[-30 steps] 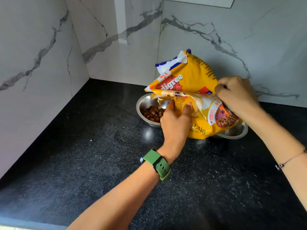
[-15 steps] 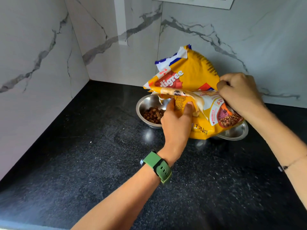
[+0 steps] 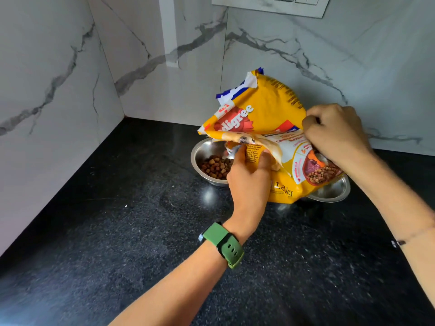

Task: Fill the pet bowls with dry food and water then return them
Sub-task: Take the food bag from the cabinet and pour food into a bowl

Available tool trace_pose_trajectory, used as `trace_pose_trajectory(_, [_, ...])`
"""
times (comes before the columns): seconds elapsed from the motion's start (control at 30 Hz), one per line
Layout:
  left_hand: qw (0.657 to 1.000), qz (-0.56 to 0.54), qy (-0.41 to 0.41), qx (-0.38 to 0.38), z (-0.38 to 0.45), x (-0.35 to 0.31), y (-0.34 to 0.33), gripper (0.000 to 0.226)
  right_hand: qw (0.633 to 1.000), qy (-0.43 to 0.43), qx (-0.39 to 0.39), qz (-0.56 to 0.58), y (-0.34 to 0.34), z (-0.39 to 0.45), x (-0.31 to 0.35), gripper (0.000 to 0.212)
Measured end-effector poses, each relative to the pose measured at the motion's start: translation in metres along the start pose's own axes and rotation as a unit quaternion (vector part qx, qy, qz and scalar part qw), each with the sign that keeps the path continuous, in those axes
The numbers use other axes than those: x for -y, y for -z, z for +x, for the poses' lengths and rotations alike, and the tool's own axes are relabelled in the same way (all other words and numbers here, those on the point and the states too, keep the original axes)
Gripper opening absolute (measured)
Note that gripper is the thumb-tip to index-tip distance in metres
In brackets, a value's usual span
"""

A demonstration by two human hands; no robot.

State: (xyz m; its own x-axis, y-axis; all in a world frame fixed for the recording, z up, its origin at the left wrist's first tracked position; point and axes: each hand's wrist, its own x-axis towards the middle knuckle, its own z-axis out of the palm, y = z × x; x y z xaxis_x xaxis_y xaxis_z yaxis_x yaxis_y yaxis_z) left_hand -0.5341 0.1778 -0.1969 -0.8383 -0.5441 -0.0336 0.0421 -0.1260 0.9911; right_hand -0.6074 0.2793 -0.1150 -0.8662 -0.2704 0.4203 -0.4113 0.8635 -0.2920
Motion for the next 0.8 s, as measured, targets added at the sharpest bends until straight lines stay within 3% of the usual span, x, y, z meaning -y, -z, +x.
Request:
trace_pose_trajectory(0.1, [1.000, -0.006, 0.028, 0.013, 0.002, 0.004, 0.000, 0.046, 0.999, -0.016, 0.042, -0.021, -0.005, 0.002, -0.001, 0.024])
trace_pose_trajectory(0.3, [0.999, -0.019, 0.030, 0.022, 0.003, 0.006, 0.002, 0.029, 0.999, -0.018, 0.040, -0.002, -0.007, -0.002, -0.005, 0.028])
trace_pose_trajectory(0.47, [0.999, -0.037, 0.009, 0.014, 0.002, 0.003, -0.001, 0.039, 1.000, 0.005, -0.017, 0.004, 0.002, -0.002, 0.000, 0.025])
trace_pose_trajectory(0.6, [0.999, -0.036, 0.033, 0.023, 0.005, 0.007, -0.001, 0.031, 0.999, -0.014, 0.038, -0.021, -0.004, 0.005, 0.000, 0.024])
trace_pose_trajectory(0.8, [0.998, -0.046, 0.037, 0.016, 0.007, 0.005, -0.002, 0.032, 0.999, -0.019, 0.029, -0.015, -0.005, 0.008, -0.001, 0.027])
